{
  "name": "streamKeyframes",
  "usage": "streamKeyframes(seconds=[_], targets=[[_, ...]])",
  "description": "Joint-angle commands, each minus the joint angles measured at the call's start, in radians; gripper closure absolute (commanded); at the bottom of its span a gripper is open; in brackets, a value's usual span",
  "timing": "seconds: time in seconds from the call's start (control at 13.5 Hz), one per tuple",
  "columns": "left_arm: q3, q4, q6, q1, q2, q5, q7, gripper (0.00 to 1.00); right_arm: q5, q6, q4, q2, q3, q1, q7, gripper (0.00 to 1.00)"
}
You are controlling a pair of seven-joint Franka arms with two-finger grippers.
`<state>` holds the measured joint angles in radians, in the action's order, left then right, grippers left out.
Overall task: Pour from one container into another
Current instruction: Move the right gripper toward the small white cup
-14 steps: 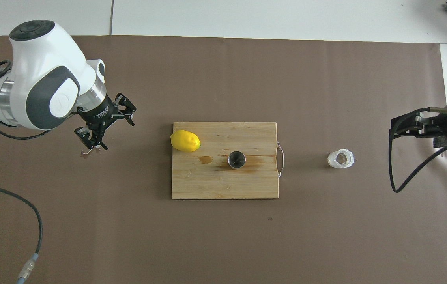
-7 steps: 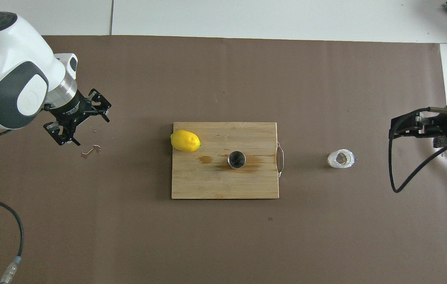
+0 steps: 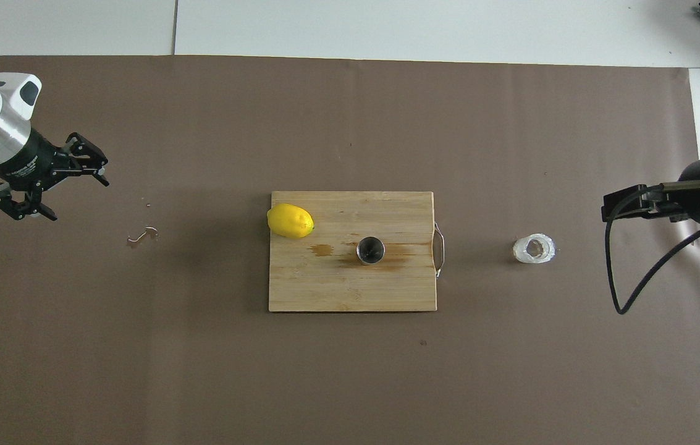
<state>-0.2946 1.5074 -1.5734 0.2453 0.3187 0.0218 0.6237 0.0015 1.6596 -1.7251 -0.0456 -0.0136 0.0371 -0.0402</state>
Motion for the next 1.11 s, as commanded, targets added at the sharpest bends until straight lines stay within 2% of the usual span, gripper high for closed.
streamKeyframes(seconds=[0.0, 0.3, 0.52, 0.67, 1.03], targets=[[-0.003, -0.016, 0.016, 0.002, -0.010, -0.005, -0.167, 0.00, 0.020, 0.092, -0.128, -0.053, 0.001, -0.022, -0.209, 0.00], [0.006, -0.016, 0.024, -0.012, -0.049, 0.004, -0.387, 0.00, 0.020, 0.164, -0.195, -0.053, 0.001, -0.031, -0.473, 0.00], [0.124, -0.016, 0.027, -0.098, -0.110, 0.003, -0.528, 0.00, 0.058, 0.235, -0.241, -0.040, 0.001, -0.066, -0.663, 0.00], [0.175, -0.010, 0.058, -0.142, -0.151, 0.001, -0.584, 0.00, 0.130, 0.282, -0.283, -0.024, 0.001, -0.111, -0.817, 0.00], [0.180, 0.020, 0.079, -0.176, -0.239, -0.002, -0.605, 0.00, 0.195, 0.364, -0.303, 0.052, 0.001, -0.138, -1.069, 0.00]])
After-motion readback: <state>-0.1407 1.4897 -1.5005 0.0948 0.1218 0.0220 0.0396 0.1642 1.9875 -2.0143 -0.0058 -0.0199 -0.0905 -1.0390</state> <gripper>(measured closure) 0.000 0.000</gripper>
